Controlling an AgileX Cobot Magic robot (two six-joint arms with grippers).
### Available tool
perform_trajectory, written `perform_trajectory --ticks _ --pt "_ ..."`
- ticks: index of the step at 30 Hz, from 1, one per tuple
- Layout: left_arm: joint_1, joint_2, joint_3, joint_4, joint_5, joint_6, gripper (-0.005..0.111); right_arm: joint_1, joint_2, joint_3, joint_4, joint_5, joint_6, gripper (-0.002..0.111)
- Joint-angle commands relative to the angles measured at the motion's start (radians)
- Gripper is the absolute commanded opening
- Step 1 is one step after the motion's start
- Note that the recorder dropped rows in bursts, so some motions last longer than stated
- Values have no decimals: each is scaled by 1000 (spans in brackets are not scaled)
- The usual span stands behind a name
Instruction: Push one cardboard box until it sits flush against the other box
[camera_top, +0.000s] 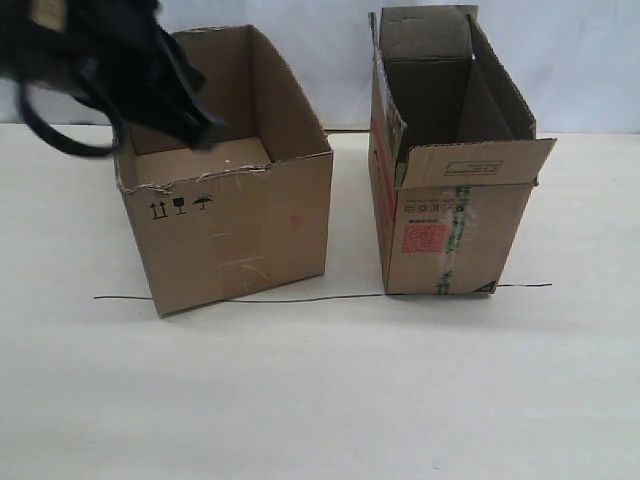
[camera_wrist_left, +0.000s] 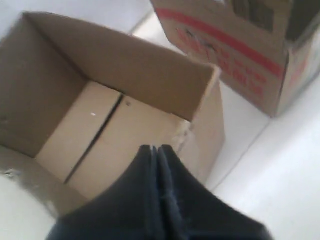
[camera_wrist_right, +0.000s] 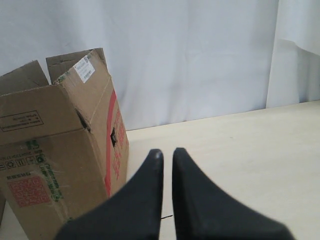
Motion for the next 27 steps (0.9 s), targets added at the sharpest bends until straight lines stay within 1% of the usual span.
perform_trajectory --ticks 1,2,3,4,5,6,7,9,10,11,12,14,16,21,22,24,27 --pt "139 -136 -7 73 -6 -170 0 1 -4 4 1 0 -8 5" --pt "229 -155 -7 96 -6 -241 0 1 -4 4 1 0 -8 5" --pt "270 -156 -7 96 -6 -266 0 1 -4 4 1 0 -8 5" --pt "330 -152 -7 89 -11 -281 0 1 -4 4 1 0 -8 5" --pt "414 -128 -7 63 -18 -286 0 1 -4 4 1 0 -8 5" --pt "458 -105 -7 37 -25 -286 0 1 -4 4 1 0 -8 5" --pt "527 -66 -7 15 -25 -286 0 1 -4 4 1 0 -8 5" --pt "588 -12 -7 -26 -25 -288 0 1 -4 4 1 0 -8 5" --pt "629 21 -7 -63 -23 -288 0 1 -4 4 1 0 -8 5" --pt "649 44 -7 -89 -21 -286 0 1 -4 4 1 0 -8 5" --pt "681 92 -7 -141 -21 -263 0 1 -4 4 1 0 -8 5" --pt "719 143 -7 -242 -21 -213 0 1 -4 4 1 0 -8 5" --pt "754 187 -7 -383 -21 -121 0 1 -4 4 1 0 -8 5" --pt "843 315 -7 -877 -16 225 0 1 -4 4 1 0 -8 5" --pt "870 356 -7 -1049 -5 358 0 1 -4 4 1 0 -8 5" --pt "915 410 -7 -1299 29 563 0 1 -4 4 1 0 -8 5" --pt "940 465 -7 -1516 80 728 0 1 -4 4 1 0 -8 5"
